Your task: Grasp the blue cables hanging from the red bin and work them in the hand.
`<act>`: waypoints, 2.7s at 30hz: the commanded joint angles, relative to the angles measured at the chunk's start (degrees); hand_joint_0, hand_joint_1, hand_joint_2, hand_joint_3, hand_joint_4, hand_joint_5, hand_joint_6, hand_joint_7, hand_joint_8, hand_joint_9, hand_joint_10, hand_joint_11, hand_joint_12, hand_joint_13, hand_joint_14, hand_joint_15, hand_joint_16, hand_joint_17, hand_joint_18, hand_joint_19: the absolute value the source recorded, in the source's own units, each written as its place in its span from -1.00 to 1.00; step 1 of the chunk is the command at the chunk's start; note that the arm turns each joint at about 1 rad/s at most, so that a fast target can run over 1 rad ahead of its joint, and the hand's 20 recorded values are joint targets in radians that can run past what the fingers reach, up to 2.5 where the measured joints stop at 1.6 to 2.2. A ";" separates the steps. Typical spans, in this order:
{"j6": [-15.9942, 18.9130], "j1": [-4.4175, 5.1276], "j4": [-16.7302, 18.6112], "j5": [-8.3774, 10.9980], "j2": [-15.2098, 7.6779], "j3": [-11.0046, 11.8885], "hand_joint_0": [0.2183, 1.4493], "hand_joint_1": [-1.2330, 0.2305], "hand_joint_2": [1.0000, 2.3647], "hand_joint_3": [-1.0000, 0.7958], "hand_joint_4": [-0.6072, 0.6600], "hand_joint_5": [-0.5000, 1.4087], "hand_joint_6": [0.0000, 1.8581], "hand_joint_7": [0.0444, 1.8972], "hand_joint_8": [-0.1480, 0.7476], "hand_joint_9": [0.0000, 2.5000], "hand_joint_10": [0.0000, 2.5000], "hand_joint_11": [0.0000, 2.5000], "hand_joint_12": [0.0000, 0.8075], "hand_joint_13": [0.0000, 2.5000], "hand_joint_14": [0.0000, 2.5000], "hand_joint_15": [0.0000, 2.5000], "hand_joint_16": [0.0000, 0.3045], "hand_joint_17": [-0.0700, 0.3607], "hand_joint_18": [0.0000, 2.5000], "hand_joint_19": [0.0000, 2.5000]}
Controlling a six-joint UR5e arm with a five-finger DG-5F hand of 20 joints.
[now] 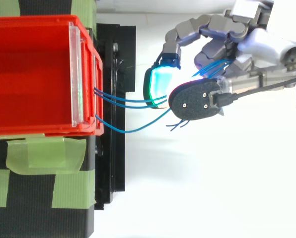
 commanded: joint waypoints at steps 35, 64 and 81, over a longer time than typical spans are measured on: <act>0.16 -0.54 0.09 -0.08 -0.04 -0.01 0.38 -0.22 -0.97 0.16 0.15 -0.19 -0.78 0.47 0.42 -0.57 1.00 1.00 0.27 -0.19 1.00 0.41 -0.69 -0.18 0.00 -0.55; -1.51 -1.59 0.53 -2.36 -0.04 -0.01 0.41 -0.31 -0.97 0.54 0.10 -0.35 -0.47 0.37 0.35 -0.76 1.00 1.00 0.30 -0.37 1.00 0.45 -0.67 -0.15 -0.20 -0.63; -1.33 -1.59 0.01 -2.27 -0.04 -0.01 0.24 -0.32 -0.98 -0.53 0.16 -0.37 -0.60 0.40 0.36 -0.76 1.00 1.00 0.30 -0.38 1.00 0.53 -0.70 -0.19 -0.09 -0.34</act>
